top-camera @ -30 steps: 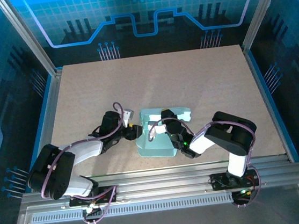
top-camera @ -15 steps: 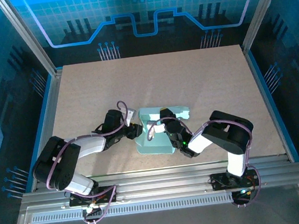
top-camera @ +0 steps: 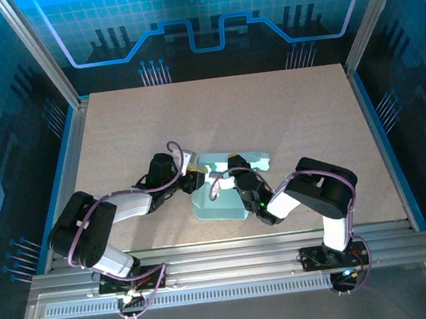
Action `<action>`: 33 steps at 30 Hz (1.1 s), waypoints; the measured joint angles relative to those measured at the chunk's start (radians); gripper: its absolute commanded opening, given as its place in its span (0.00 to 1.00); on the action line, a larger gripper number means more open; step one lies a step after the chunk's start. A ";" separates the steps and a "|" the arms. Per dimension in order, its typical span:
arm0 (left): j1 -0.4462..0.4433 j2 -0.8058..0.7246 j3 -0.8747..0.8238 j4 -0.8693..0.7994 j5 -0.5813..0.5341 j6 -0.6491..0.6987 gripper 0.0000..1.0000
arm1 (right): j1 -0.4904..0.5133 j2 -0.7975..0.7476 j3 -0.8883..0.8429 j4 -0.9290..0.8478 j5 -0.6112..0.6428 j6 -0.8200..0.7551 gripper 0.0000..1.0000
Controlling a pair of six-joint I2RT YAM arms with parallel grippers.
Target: Fold the paper box
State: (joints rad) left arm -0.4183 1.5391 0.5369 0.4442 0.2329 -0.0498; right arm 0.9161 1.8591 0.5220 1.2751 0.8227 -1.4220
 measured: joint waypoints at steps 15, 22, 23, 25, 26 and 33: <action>-0.009 0.069 0.000 0.078 -0.001 -0.041 0.40 | 0.013 -0.001 0.000 -0.002 0.008 0.011 0.00; -0.017 0.049 0.000 0.042 -0.002 -0.039 0.47 | 0.011 -0.001 0.000 -0.004 0.012 0.038 0.00; -0.017 0.038 0.000 0.023 -0.002 -0.030 0.48 | 0.010 -0.001 -0.001 -0.004 0.011 0.042 0.00; -0.017 0.019 0.000 -0.007 -0.005 -0.017 0.48 | 0.008 -0.001 -0.001 -0.006 0.011 0.050 0.00; -0.017 0.013 0.000 -0.018 -0.006 -0.011 0.48 | 0.006 -0.001 -0.001 -0.007 0.011 0.053 0.00; -0.017 0.024 0.024 -0.081 -0.012 0.023 0.40 | 0.006 -0.001 -0.001 -0.008 0.012 0.051 0.00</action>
State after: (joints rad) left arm -0.4351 1.5627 0.5606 0.3630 0.2211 -0.0269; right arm 0.9218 1.8584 0.5209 1.2671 0.8345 -1.3712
